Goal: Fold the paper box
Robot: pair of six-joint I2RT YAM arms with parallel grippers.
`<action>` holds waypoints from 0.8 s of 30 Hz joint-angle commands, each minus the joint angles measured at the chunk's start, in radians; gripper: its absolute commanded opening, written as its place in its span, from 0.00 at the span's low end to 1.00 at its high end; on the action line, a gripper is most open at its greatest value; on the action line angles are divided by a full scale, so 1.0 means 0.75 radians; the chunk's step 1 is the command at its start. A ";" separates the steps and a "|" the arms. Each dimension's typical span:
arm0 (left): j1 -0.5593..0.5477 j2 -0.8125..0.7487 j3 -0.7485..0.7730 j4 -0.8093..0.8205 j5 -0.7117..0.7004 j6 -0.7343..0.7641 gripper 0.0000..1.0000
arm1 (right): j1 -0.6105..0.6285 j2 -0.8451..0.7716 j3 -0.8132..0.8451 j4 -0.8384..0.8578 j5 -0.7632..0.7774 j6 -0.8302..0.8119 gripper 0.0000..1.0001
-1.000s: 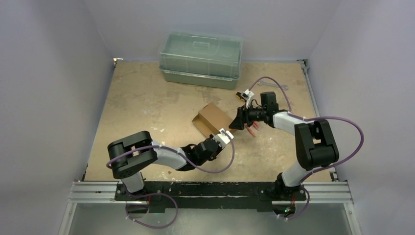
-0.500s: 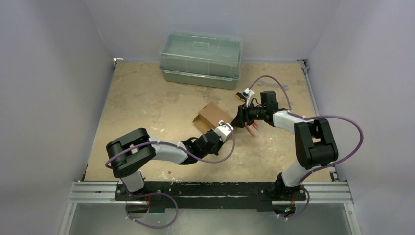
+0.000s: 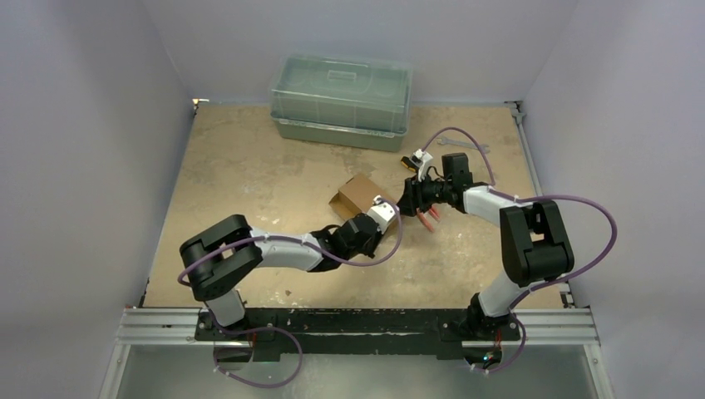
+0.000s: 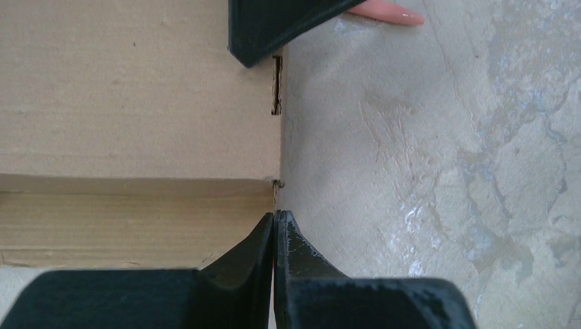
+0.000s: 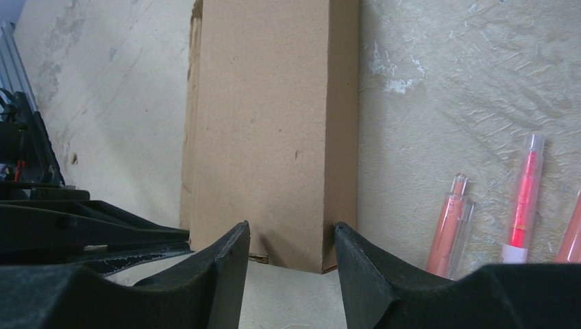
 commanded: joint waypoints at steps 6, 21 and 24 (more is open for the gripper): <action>0.030 0.035 0.195 -0.099 -0.005 -0.016 0.00 | 0.023 0.009 0.052 -0.052 -0.013 -0.033 0.51; 0.041 -0.094 0.207 -0.205 0.057 -0.165 0.28 | 0.024 0.017 0.057 -0.057 0.025 -0.031 0.51; 0.042 -0.174 0.179 -0.227 0.047 -0.218 0.34 | 0.025 0.017 0.057 -0.059 0.022 -0.031 0.52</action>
